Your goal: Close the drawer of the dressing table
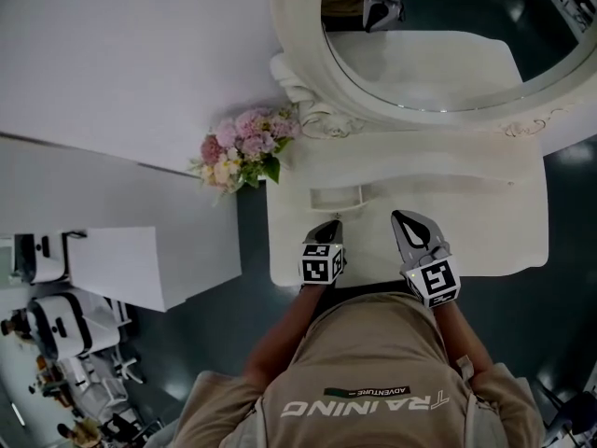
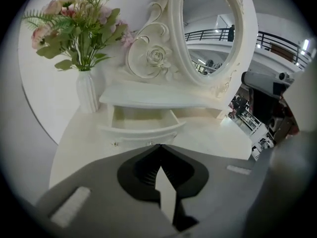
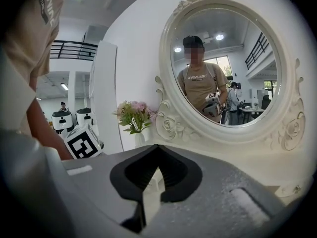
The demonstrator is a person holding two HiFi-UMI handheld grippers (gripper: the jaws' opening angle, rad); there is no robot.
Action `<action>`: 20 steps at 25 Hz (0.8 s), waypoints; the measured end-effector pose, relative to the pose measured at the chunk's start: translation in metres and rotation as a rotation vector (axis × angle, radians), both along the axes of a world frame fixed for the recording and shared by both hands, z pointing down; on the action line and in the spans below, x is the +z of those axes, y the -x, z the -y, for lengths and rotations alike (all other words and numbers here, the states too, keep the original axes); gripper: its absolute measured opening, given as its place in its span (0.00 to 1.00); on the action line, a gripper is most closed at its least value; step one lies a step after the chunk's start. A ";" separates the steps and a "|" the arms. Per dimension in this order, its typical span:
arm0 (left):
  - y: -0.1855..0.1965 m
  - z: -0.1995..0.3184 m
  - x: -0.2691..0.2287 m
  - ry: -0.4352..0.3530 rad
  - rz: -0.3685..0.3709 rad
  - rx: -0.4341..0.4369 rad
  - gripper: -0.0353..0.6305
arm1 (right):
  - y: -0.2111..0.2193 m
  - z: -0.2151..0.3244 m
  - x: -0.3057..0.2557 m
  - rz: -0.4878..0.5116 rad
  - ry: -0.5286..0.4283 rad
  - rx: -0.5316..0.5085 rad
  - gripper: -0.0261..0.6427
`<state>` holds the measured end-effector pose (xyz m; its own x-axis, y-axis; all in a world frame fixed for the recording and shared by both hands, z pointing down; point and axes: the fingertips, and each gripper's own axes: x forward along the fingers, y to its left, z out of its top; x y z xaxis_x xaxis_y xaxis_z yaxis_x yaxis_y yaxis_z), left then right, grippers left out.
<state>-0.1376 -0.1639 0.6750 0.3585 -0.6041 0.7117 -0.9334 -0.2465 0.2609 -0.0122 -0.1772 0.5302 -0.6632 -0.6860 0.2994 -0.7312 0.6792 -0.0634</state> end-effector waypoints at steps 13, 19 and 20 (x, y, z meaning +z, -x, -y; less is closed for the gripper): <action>-0.001 0.003 0.045 0.129 0.018 -0.048 0.08 | -0.013 0.007 0.014 0.003 0.040 -0.020 0.04; -0.001 0.006 0.048 0.142 0.035 -0.043 0.08 | -0.010 0.012 0.019 0.003 0.048 -0.045 0.04; 0.000 0.006 0.048 0.145 0.039 -0.044 0.08 | -0.009 0.013 0.019 0.004 0.049 -0.049 0.04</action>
<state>-0.1376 -0.1701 0.7228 0.3048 -0.5085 0.8053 -0.9524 -0.1678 0.2545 -0.0035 -0.1903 0.5492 -0.6968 -0.6372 0.3293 -0.6969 0.7101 -0.1008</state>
